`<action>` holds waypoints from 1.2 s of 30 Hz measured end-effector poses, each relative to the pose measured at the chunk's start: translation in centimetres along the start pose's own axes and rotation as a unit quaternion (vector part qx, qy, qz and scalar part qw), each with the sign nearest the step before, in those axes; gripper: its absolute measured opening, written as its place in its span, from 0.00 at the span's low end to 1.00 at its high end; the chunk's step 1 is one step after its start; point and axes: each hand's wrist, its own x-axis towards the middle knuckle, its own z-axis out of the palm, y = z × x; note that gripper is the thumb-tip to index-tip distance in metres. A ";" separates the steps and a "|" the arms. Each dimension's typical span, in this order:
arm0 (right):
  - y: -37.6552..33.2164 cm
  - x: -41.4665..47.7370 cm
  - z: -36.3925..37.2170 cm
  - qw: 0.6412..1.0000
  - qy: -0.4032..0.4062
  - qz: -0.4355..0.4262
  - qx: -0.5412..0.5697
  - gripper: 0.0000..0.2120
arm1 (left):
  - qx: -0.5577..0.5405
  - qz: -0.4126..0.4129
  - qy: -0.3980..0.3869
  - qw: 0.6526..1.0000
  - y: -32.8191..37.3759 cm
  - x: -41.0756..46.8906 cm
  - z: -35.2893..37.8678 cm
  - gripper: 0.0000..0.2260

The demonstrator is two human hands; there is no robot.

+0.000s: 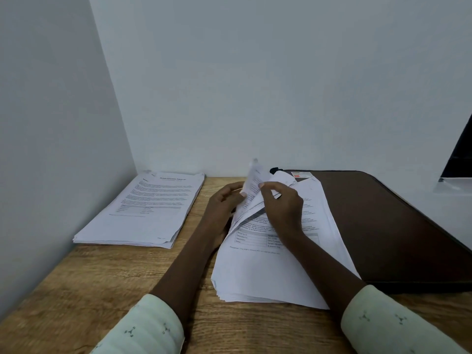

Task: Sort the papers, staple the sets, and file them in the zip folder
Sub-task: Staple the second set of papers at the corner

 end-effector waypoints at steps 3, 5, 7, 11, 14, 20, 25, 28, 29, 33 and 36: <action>-0.5 0.0 -0.1 0.999 -0.011 0.029 0.024 0.11 | 0.025 0.011 -0.067 0.997 0.0 -0.1 0.3 0.12; -0.4 0.1 -0.1 0.999 -0.017 0.041 0.012 0.11 | 0.038 0.011 -0.084 0.996 -0.1 -0.1 0.3 0.14; 0.0 0.3 0.2 0.999 -0.011 0.053 -0.005 0.10 | 0.036 0.005 -0.070 0.997 -0.2 -0.1 0.2 0.15; 0.3 0.6 0.2 0.997 -0.022 0.068 -0.003 0.11 | 0.044 -0.006 -0.042 0.998 -0.3 0.1 0.3 0.23; 0.0 0.4 -0.1 0.996 -0.022 0.080 0.017 0.18 | 0.054 -0.008 -0.039 0.998 -0.1 0.0 0.3 0.24; 0.1 0.4 -0.1 0.991 -0.005 0.125 0.053 0.20 | 0.013 -0.037 0.038 0.999 -0.2 -0.1 0.2 0.14; 0.0 0.5 -0.2 0.991 0.022 0.124 0.049 0.13 | -0.020 -0.054 0.057 0.997 -0.2 0.0 -0.1 0.16; 0.3 0.6 -0.2 0.992 0.018 0.116 0.047 0.12 | -0.046 -0.059 0.040 0.996 -0.1 0.0 0.0 0.14; 0.3 0.6 -0.2 0.993 0.015 0.109 0.042 0.13 | -0.062 -0.057 0.010 0.996 0.1 -0.1 0.0 0.13; -0.3 0.4 0.1 0.988 -0.083 0.069 0.111 0.09 | -0.031 -0.096 -0.151 0.983 1.2 -0.8 -0.1 0.19; -0.2 0.4 0.4 0.978 -0.097 0.080 0.166 0.11 | 0.068 -0.122 -0.103 0.985 1.1 -0.9 0.0 0.12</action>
